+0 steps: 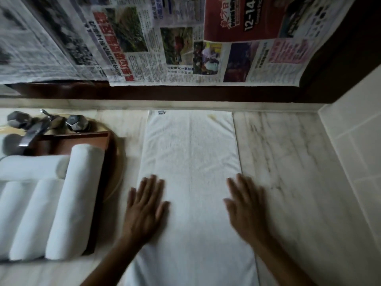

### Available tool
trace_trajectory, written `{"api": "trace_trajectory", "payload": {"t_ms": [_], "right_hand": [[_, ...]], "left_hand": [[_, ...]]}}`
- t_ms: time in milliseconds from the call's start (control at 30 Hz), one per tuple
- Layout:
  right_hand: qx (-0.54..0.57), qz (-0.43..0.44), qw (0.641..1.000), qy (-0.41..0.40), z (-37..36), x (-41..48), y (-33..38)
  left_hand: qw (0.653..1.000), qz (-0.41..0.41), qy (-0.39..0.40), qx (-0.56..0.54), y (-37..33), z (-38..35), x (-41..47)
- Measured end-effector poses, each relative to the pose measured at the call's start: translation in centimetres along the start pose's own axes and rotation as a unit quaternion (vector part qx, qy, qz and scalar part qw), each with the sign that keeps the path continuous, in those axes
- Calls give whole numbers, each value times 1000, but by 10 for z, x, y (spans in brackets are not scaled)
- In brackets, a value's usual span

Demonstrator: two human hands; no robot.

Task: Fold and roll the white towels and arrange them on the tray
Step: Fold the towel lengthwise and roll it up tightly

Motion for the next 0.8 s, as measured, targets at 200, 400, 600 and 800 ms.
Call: {"api": "trace_trajectory", "payload": {"t_ms": [200, 400, 600, 800], "right_hand": [[45, -63, 997, -22, 11, -37, -6], [59, 88, 994, 31, -18, -93, 85], [36, 65, 997, 18, -12, -96, 56], [33, 55, 998, 18, -20, -120, 65]], "left_hand": [[997, 17, -63, -41, -22, 5, -50], [998, -53, -14, -31, -63, -32, -84], [998, -51, -17, -11, -23, -24, -106], [998, -59, -20, -18, -19, -31, -131]]}}
Point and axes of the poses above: each hand's wrist, its own x-axis towards the middle knuckle, its own z-axis out of the back of the hand, y = z × x, the point moved 2 cm from there along x, towards the middle knuckle, and after that the axes turned 11 degrees about y, right-handed, at the moved point
